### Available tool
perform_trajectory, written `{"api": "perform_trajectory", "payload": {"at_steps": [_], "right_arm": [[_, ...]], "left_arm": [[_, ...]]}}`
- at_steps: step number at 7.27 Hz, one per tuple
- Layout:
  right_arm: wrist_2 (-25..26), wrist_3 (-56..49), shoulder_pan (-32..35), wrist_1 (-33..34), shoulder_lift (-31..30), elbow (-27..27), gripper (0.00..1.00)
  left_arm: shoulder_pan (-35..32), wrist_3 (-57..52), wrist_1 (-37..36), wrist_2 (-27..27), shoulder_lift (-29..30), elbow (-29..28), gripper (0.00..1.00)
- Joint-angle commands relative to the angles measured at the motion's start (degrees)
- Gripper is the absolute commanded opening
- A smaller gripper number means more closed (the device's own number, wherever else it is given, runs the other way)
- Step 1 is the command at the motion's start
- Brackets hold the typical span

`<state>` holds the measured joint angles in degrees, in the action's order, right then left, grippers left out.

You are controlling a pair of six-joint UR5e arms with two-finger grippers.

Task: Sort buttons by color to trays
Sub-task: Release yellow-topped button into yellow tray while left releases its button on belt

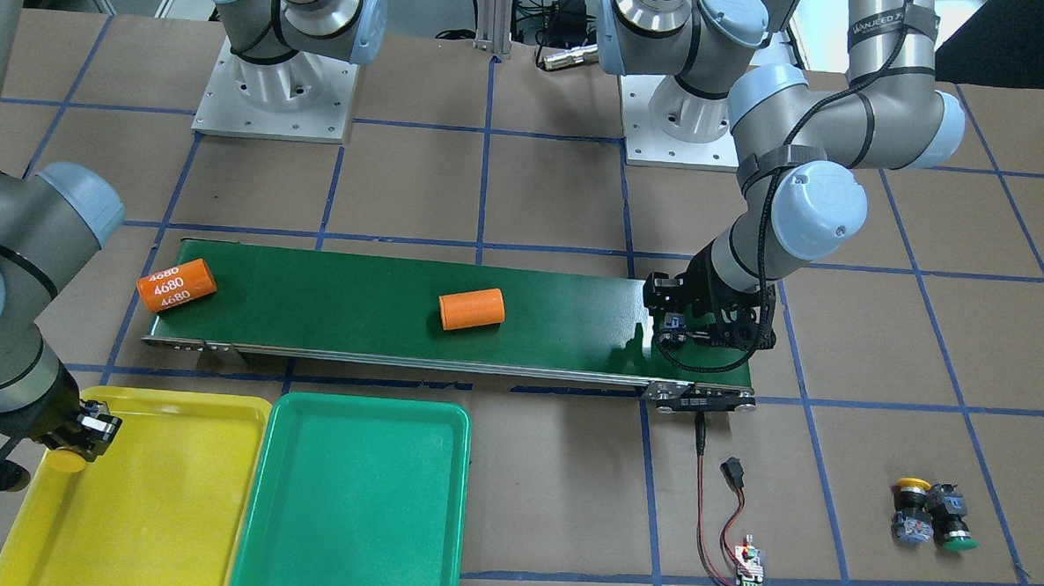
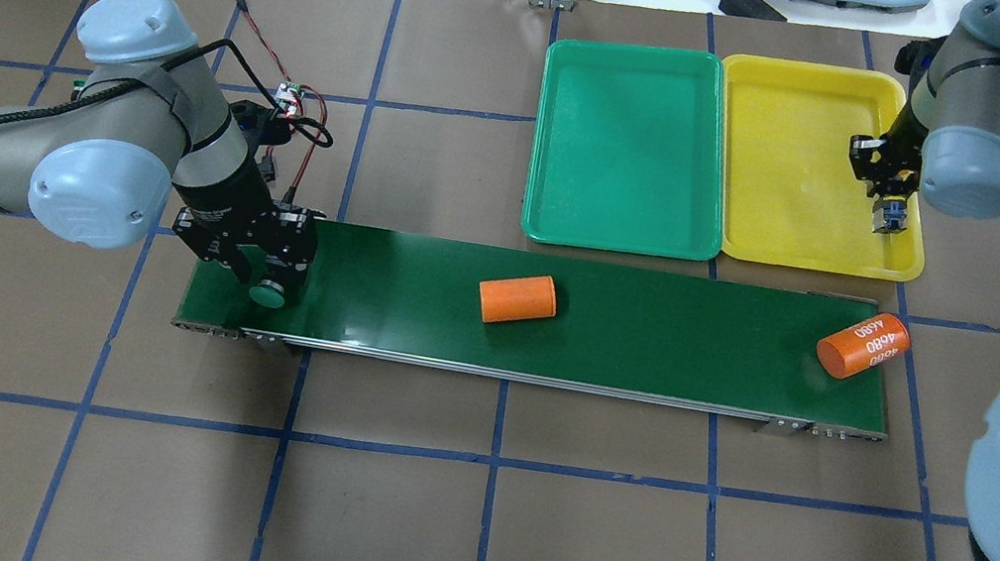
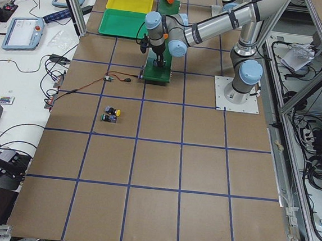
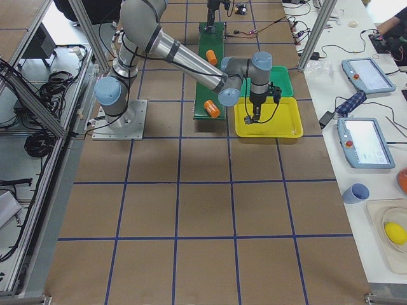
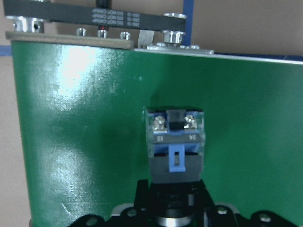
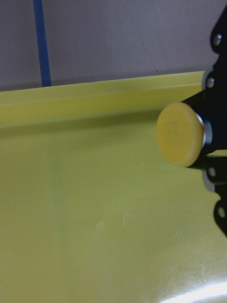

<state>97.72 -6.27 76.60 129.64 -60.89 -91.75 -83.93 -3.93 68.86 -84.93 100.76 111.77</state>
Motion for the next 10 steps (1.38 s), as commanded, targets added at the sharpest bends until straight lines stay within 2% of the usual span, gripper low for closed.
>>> {"api": "perform_trajectory", "payload": {"at_steps": [1,2,3,5,7,8,10], "right_arm": [[-0.3,0.2,0.0,0.9,1.3,0.2,0.14],[-0.3,0.2,0.0,0.9,1.4,0.2,0.17],[-0.3,0.2,0.0,0.9,1.5,0.2,0.20],[-0.1,0.2,0.0,1.0,1.9,0.2,0.68],[-0.2,0.1,0.0,2.6,2.3,0.2,0.71],[-0.2,0.1,0.0,2.6,2.3,0.2,0.71],[-0.3,0.4,0.3,2.5,2.2,0.2,0.72]], "left_arm": [[0.6,0.3,0.1,0.2,0.0,-2.2,1.00],[1.6,0.1,2.8,-0.4,0.2,-7.5,1.00],[4.4,-0.6,8.9,-0.8,1.6,-12.8,1.00],[14.0,-13.2,8.6,-6.3,7.8,-20.6,1.00],[19.3,-19.5,8.3,-6.6,16.9,-31.0,1.00],[22.1,-21.1,8.4,-6.1,21.5,-34.1,1.00],[24.4,-21.2,8.0,-5.9,26.5,-36.7,1.00]]}}
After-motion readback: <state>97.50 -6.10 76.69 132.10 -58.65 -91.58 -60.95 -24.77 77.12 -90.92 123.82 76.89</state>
